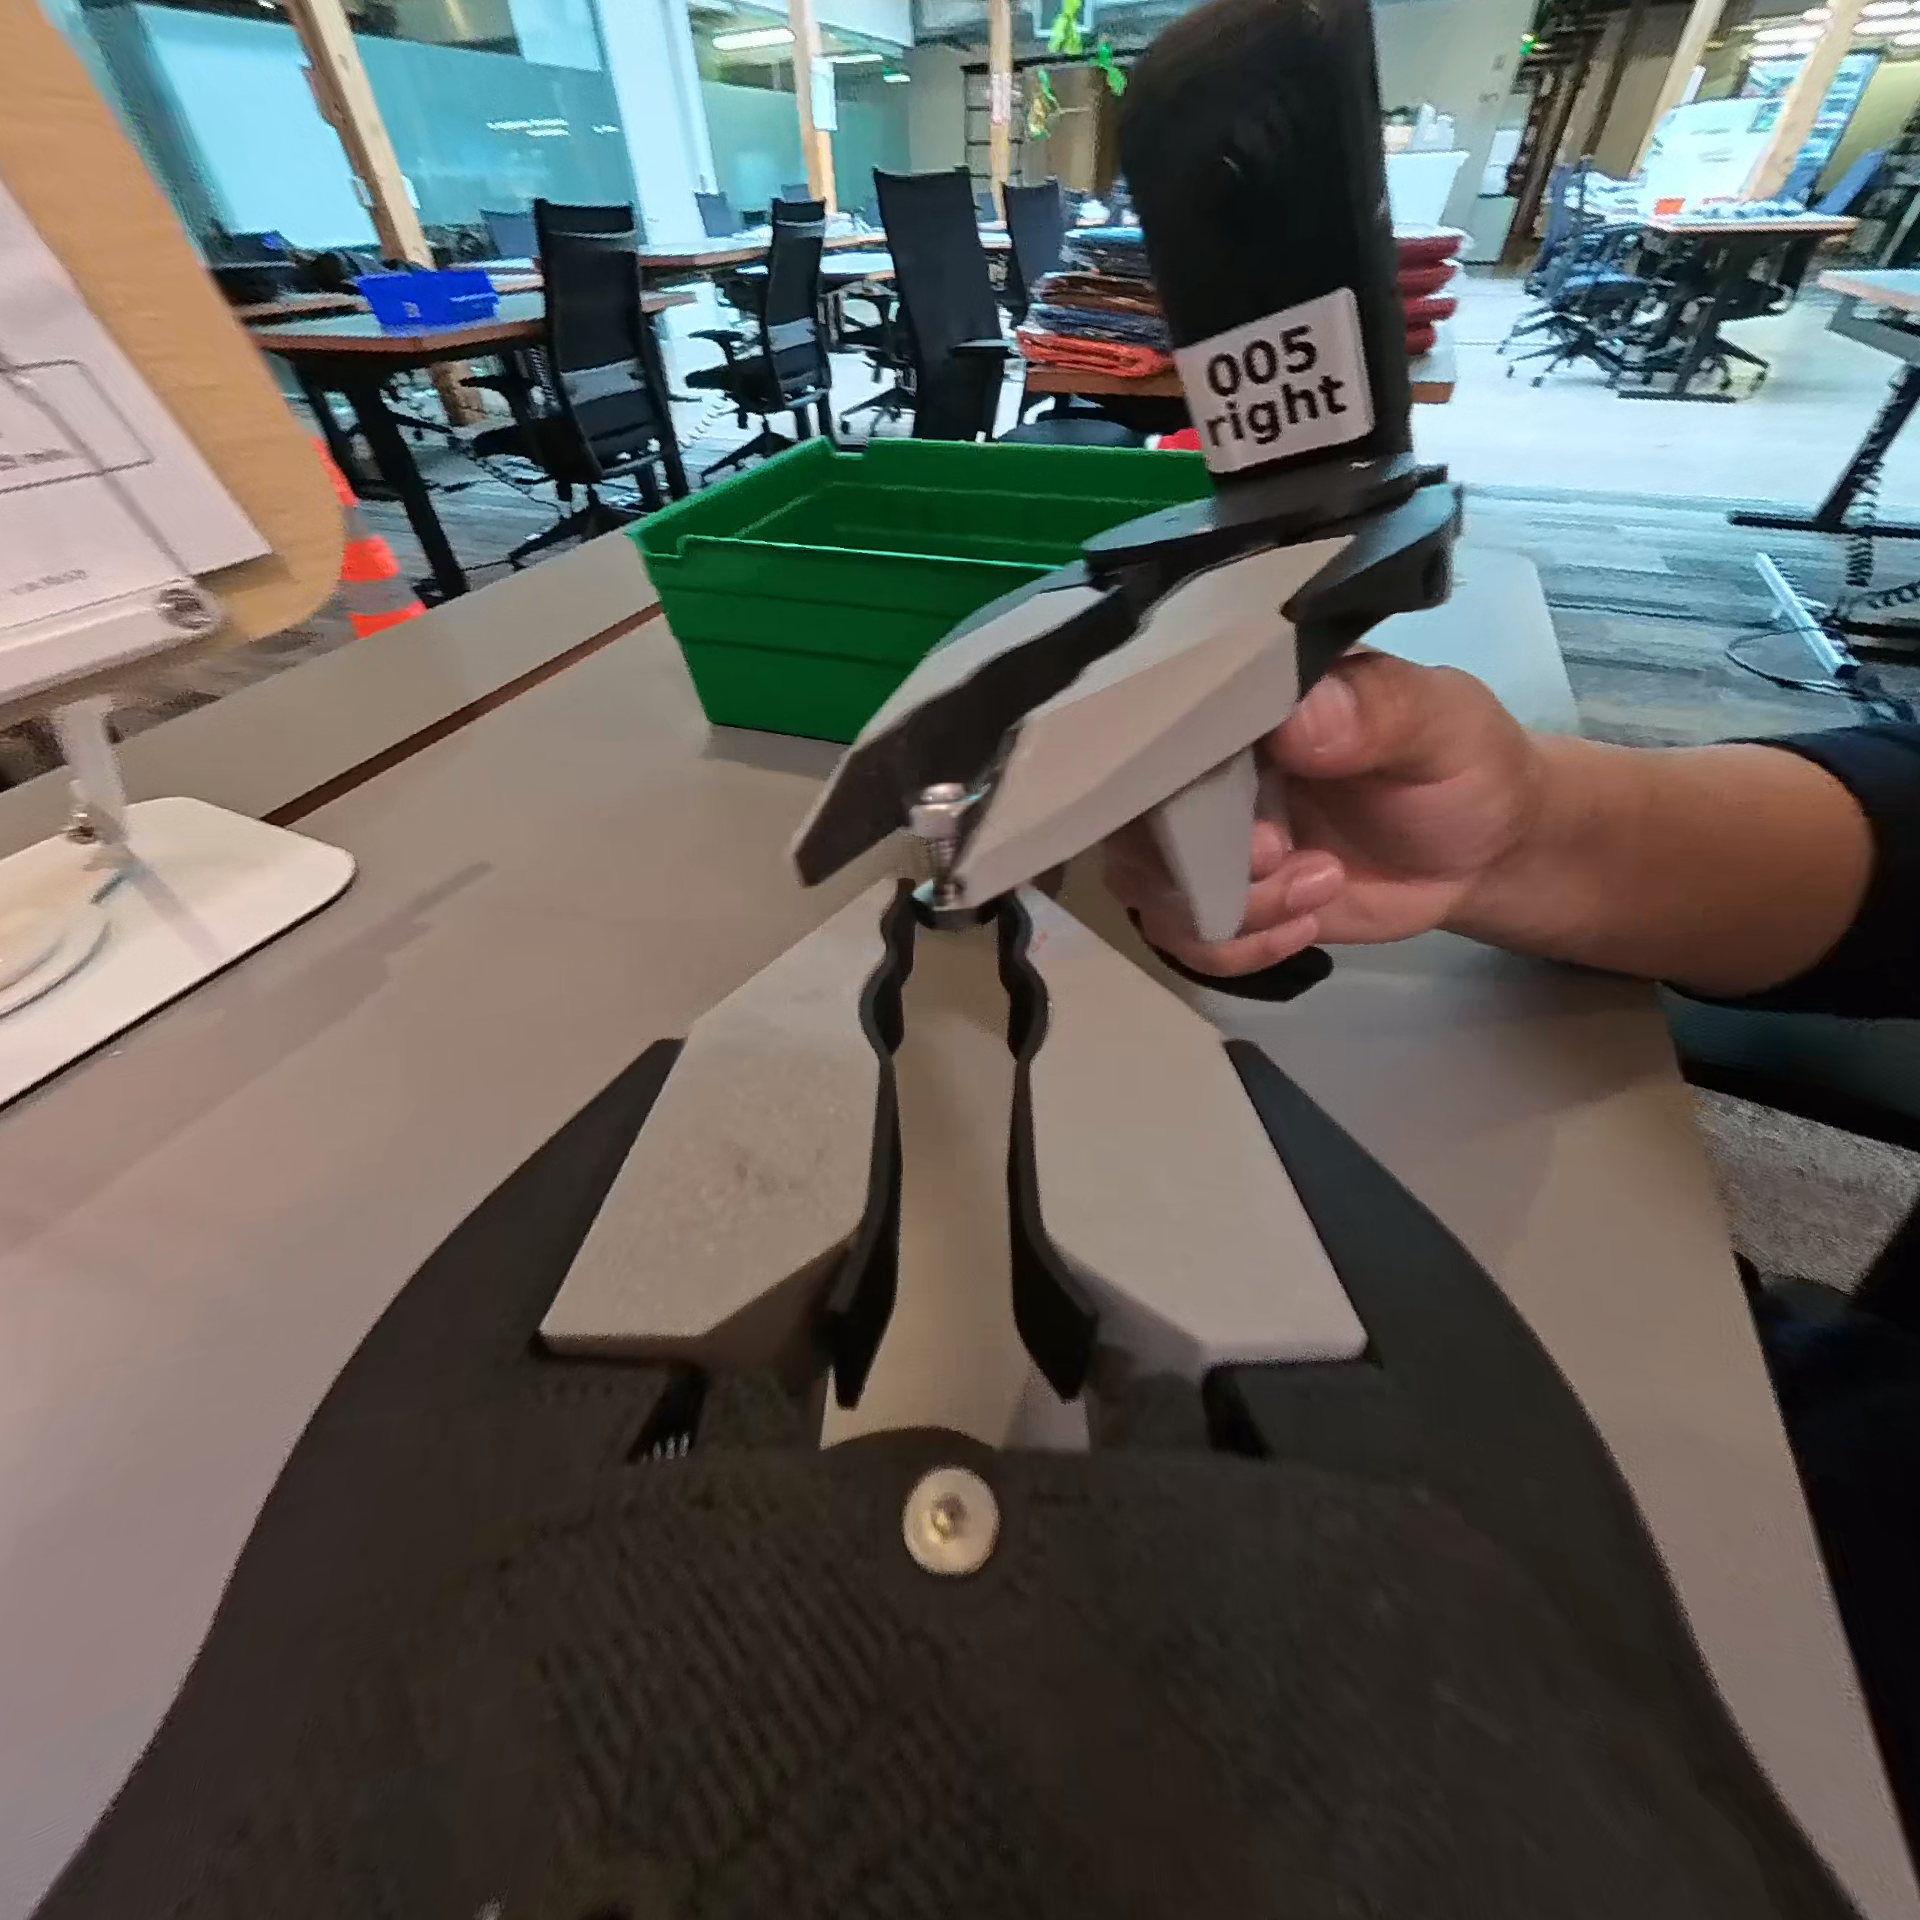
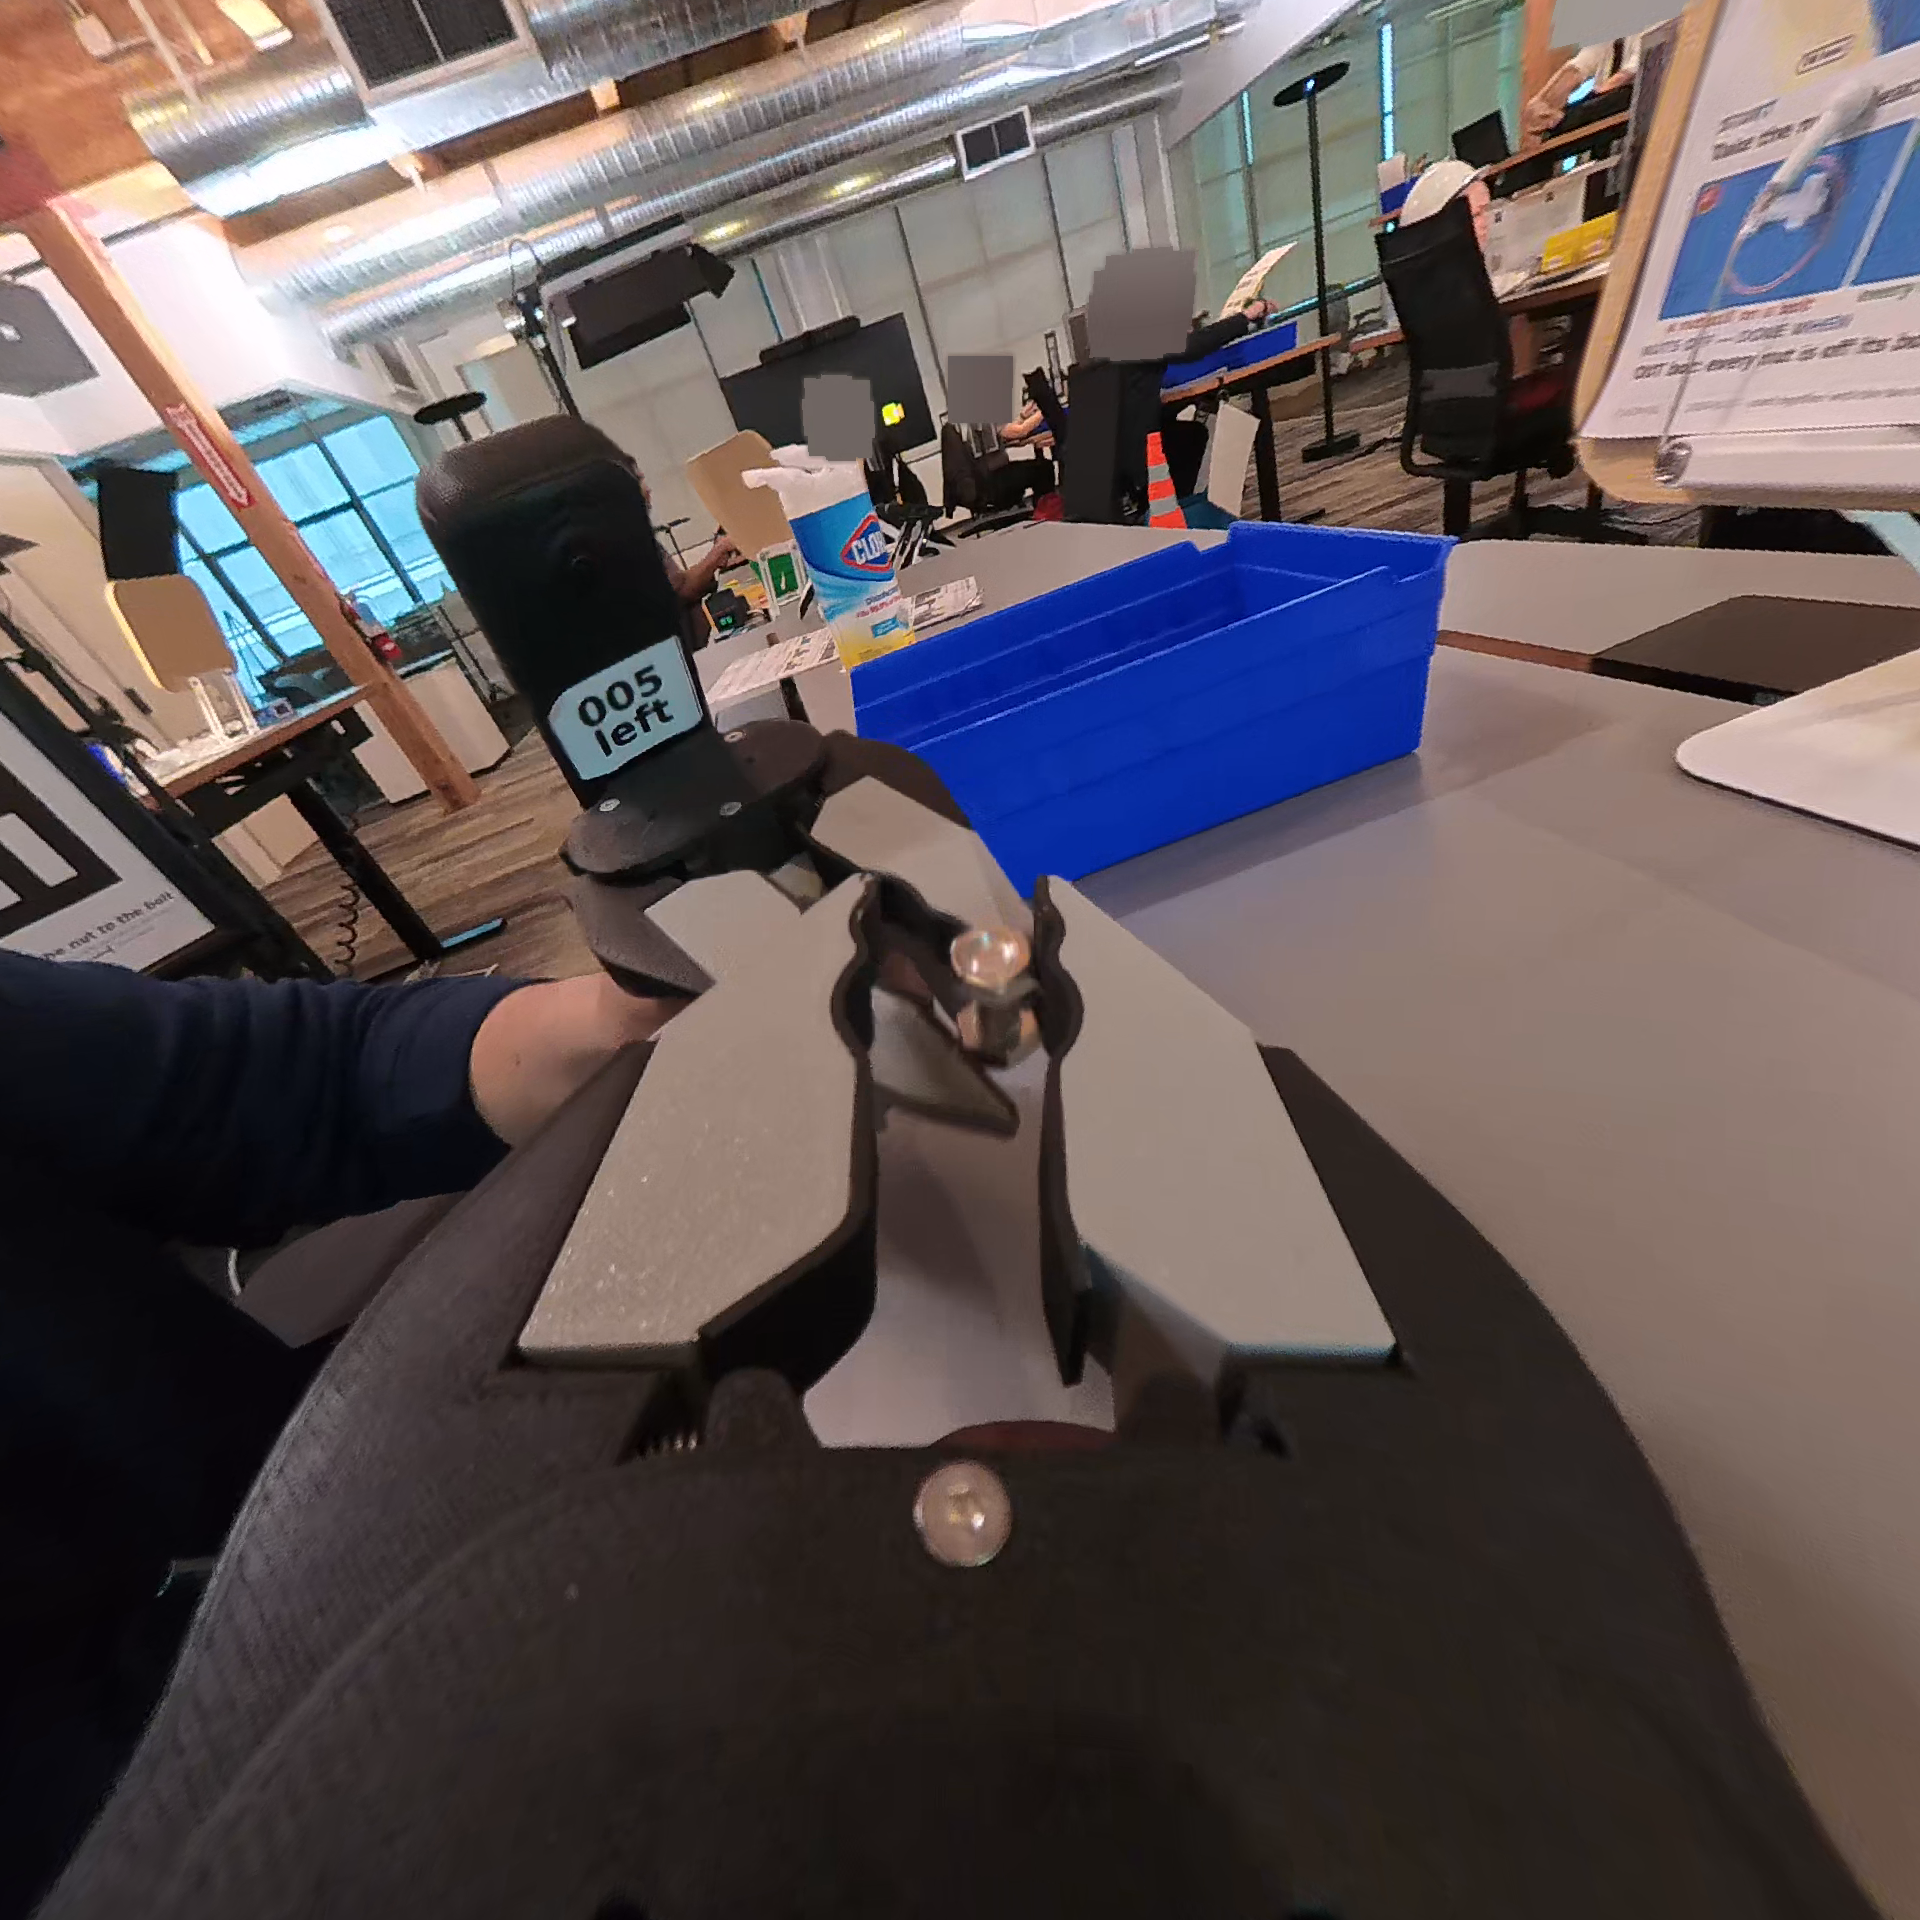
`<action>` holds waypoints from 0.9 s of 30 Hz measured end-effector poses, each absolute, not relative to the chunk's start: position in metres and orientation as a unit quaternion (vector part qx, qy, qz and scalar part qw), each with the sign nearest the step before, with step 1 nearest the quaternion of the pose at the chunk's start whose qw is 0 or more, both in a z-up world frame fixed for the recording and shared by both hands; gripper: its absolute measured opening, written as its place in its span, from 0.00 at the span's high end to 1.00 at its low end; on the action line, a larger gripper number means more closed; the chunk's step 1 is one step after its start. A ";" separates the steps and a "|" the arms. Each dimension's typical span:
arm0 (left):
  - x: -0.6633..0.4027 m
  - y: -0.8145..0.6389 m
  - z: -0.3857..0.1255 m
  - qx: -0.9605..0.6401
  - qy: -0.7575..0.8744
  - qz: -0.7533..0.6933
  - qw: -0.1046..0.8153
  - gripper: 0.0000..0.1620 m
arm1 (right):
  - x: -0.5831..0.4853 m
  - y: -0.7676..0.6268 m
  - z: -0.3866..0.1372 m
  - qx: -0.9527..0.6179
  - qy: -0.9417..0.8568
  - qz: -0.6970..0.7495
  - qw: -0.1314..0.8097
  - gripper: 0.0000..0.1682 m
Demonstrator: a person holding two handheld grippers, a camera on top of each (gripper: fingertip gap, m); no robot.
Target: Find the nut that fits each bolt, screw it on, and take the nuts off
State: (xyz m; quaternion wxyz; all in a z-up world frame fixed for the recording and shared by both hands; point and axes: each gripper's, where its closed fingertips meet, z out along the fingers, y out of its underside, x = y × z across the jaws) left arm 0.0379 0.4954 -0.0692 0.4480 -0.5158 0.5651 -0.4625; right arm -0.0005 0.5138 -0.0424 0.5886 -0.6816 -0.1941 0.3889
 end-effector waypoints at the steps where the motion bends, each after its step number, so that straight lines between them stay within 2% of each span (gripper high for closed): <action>1: 0.040 0.491 -0.071 -0.513 0.570 -0.464 0.443 0.92 | -0.002 0.514 -0.043 -0.683 -0.199 0.385 0.588 0.85; 9: 0.030 0.511 -0.061 -0.529 0.539 -0.464 0.462 0.92 | 0.009 0.513 -0.039 -0.681 -0.191 0.376 0.599 0.86; 27: 0.035 0.496 -0.066 -0.506 0.576 -0.435 0.471 0.92 | -0.002 0.512 -0.041 -0.679 -0.213 0.362 0.602 0.86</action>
